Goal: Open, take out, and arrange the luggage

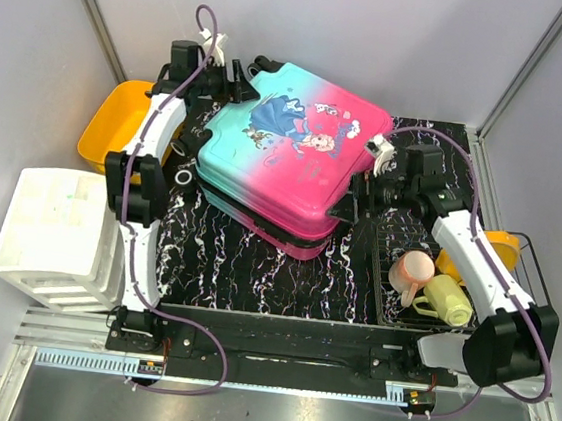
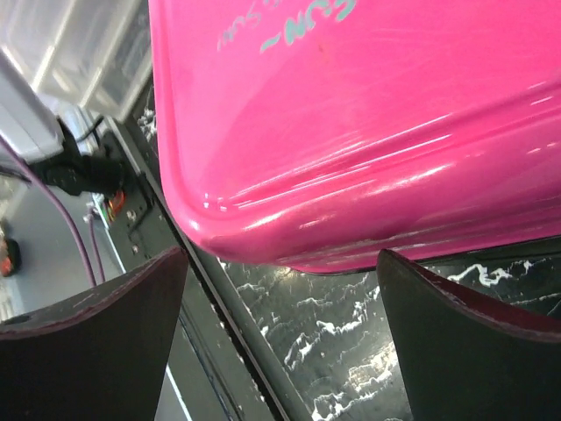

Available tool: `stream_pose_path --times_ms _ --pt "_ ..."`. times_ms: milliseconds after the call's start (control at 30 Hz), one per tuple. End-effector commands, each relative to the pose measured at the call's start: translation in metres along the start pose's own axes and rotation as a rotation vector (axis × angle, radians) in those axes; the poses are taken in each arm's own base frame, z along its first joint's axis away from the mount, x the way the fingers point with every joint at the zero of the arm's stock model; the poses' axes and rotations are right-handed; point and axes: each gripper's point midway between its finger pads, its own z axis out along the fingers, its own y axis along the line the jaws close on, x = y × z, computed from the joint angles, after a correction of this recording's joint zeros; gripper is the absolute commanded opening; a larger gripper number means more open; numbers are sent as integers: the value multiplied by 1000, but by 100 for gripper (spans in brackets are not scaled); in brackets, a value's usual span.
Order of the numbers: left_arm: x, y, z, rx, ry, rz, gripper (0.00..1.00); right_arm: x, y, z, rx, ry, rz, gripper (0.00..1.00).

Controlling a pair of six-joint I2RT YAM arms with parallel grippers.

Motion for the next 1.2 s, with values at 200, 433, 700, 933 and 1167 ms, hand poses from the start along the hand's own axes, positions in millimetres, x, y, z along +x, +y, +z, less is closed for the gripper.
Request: stream_pose_path --times_ms 200,433,700,933,1167 --pt "-79 -76 -81 14 -115 358 86 -33 -7 -52 187 -18 -311 100" --pt "15 -114 -168 -37 -54 322 96 -165 -76 -89 324 -259 -135 100" --pt "114 -134 -200 8 21 176 99 -219 -153 -55 280 -316 -27 100" --pt "142 -123 -184 41 13 50 99 -243 -174 -26 146 -330 13 100" --pt "132 -111 -157 94 16 -46 99 -205 -179 14 25 -221 119 100"
